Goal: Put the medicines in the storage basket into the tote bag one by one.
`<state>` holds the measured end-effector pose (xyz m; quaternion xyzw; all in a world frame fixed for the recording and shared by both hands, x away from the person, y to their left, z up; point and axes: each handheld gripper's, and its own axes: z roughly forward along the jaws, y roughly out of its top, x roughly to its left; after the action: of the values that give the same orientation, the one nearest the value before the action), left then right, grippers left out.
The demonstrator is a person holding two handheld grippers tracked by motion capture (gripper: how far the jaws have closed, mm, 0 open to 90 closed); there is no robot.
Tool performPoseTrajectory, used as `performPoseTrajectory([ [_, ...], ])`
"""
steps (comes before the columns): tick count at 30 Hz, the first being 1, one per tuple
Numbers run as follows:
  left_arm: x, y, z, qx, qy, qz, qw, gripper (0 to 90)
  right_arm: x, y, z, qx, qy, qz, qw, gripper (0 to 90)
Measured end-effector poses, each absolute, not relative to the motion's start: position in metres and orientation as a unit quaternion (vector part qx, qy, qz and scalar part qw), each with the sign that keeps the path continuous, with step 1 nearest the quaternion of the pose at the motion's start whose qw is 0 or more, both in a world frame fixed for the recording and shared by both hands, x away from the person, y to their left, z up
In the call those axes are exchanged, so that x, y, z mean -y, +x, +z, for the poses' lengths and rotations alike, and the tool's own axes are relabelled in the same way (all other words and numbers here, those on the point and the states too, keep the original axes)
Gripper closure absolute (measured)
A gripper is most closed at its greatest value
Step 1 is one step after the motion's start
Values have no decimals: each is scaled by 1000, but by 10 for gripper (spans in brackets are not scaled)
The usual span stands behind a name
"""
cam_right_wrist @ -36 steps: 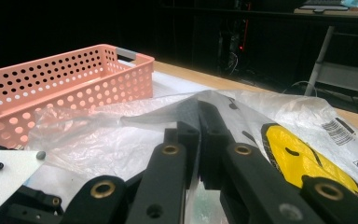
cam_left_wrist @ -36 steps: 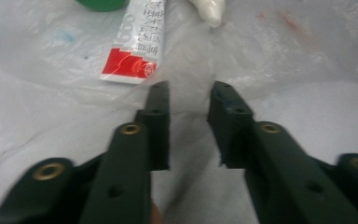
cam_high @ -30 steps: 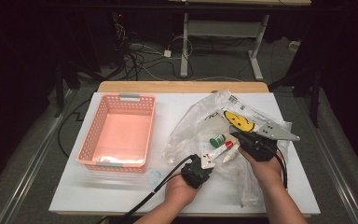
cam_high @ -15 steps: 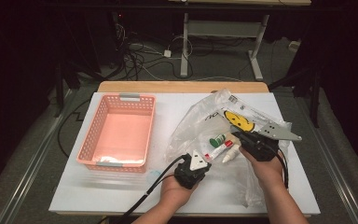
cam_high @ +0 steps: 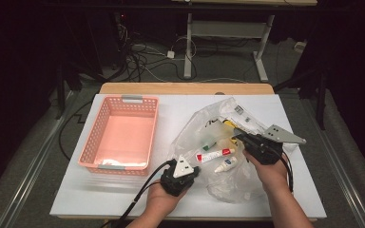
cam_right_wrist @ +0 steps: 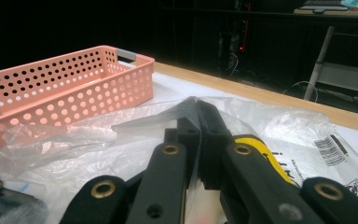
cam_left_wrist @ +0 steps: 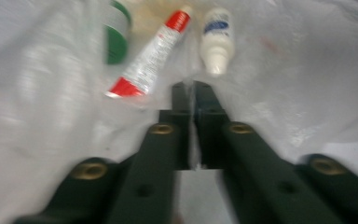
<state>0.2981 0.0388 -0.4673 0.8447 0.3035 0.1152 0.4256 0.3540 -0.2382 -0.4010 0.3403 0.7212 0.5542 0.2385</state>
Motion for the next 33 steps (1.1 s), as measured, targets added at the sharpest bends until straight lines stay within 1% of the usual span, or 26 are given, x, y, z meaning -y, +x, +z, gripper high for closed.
performPoseTrajectory([
  [1, -36, 298, -469, -309, 845, 118, 421, 570, 238, 354, -401, -721, 340, 554, 239, 900],
  [3, -31, 299, -471, -314, 845, 131, 412, 406, 239, 354, -401, -720, 342, 555, 238, 900],
  [4, -29, 300, -472, -318, 845, 137, 407, 341, 239, 354, -401, -721, 341, 554, 239, 900],
  [6, -23, 305, -472, -323, 842, 145, 408, 256, 240, 354, -401, -721, 341, 554, 238, 900],
  [7, -20, 308, -470, -321, 840, 146, 412, 242, 239, 354, -401, -720, 342, 555, 238, 900],
  [9, -14, 313, -469, -319, 842, 142, 412, 247, 239, 355, -402, -722, 341, 553, 238, 900],
  [10, -13, 316, -470, -316, 842, 125, 419, 353, 239, 355, -402, -722, 341, 553, 238, 900],
  [11, -14, 318, -471, -316, 839, 116, 426, 519, 239, 355, -402, -721, 341, 554, 238, 900],
  [12, -13, 319, -472, -323, 837, 120, 425, 678, 239, 355, -402, -721, 341, 554, 238, 900],
  [13, -13, 319, -472, -325, 836, 121, 426, 808, 239, 355, -402, -721, 341, 554, 238, 900],
  [14, -14, 319, -472, -325, 834, 119, 429, 868, 239, 354, -401, -720, 342, 555, 237, 900],
  [20, -28, 313, -467, -331, 810, 140, 463, 882, 241, 354, -401, -718, 345, 556, 238, 900],
  [24, -42, 314, -444, -332, 784, 174, 495, 882, 239, 353, -399, -718, 340, 558, 240, 900],
  [27, -50, 318, -424, -322, 774, 202, 507, 882, 238, 352, -396, -716, 338, 561, 242, 900],
  [33, -54, 328, -391, -307, 755, 229, 533, 882, 239, 352, -393, -711, 340, 564, 246, 900],
])
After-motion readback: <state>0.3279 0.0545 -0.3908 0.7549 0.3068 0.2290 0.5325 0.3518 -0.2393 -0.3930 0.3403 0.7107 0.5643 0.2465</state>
